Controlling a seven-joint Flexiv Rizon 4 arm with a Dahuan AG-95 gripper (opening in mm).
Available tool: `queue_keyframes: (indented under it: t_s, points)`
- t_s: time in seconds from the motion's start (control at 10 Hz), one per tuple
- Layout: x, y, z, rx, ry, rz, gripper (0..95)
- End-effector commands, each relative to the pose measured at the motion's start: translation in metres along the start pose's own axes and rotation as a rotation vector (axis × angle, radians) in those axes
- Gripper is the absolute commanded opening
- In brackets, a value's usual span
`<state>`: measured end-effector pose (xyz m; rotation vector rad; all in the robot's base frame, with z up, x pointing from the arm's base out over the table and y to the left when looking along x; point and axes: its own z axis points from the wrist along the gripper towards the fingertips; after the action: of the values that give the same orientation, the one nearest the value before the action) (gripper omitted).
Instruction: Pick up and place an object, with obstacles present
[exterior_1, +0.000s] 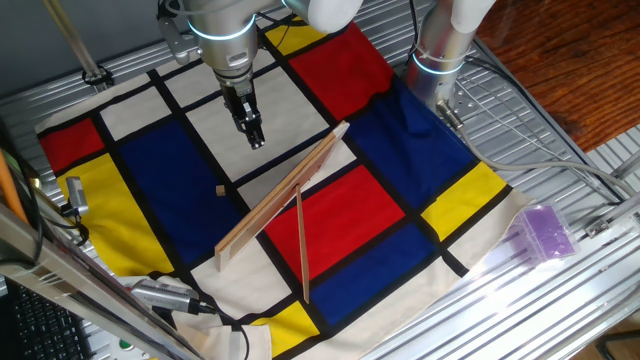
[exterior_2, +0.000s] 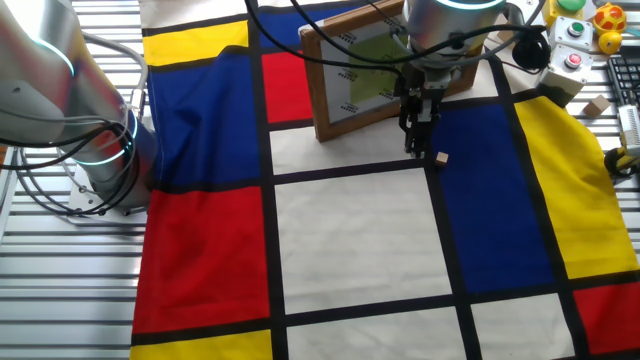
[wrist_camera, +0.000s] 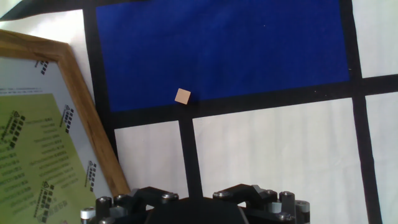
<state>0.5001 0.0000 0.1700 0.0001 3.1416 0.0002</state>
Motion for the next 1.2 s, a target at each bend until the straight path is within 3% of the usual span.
queue_keyframes:
  t_s: [0.1,1.0,1.2]
  points:
    - [0.0001,-0.0001,0.0,-0.022,-0.024,-0.187,0.0]
    - [0.0,-0.0001,0.0001,-0.01,-0.017,-0.2,0.0]
    - [-0.0053,-0.0016,0.0048,-0.004,-0.014,-0.224,0.0]
